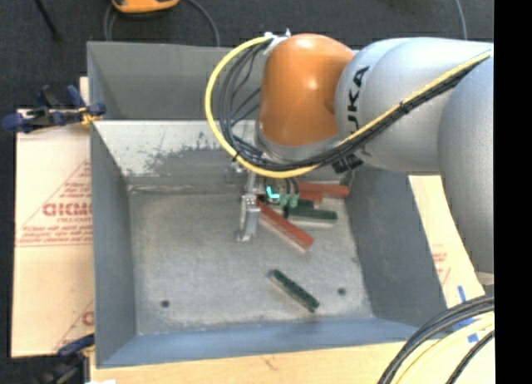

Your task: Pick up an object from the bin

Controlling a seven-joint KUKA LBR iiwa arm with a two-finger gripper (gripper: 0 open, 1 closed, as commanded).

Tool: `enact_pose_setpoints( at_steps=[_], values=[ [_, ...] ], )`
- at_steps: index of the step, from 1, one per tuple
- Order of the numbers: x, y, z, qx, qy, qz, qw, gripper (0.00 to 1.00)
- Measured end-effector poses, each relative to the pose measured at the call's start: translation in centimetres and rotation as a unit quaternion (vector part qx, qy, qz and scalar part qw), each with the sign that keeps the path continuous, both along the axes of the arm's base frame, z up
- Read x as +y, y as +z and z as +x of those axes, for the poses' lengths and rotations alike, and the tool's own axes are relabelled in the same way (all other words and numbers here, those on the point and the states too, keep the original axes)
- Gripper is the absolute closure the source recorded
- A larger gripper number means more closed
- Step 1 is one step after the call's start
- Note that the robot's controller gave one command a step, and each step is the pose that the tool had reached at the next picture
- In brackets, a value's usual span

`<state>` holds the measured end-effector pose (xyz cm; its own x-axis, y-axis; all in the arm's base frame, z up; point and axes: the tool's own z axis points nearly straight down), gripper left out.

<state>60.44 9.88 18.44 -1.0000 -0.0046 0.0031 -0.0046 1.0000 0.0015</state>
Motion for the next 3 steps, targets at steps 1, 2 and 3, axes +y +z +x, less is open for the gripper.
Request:
enact_pose_setpoints(
  at_steps=[1,2,3],
  values=[
    [0.0,0.4,0.2,-0.0038,-0.001,0.000,1.0000,0.00],
    [-6.1,-5.6,2.2,-0.0061,0.046,-0.001,0.9989,0.00],
    [-8.8,-5.9,3.2,-0.0021,-0.037,0.000,0.9993,0.00]
  ],
)
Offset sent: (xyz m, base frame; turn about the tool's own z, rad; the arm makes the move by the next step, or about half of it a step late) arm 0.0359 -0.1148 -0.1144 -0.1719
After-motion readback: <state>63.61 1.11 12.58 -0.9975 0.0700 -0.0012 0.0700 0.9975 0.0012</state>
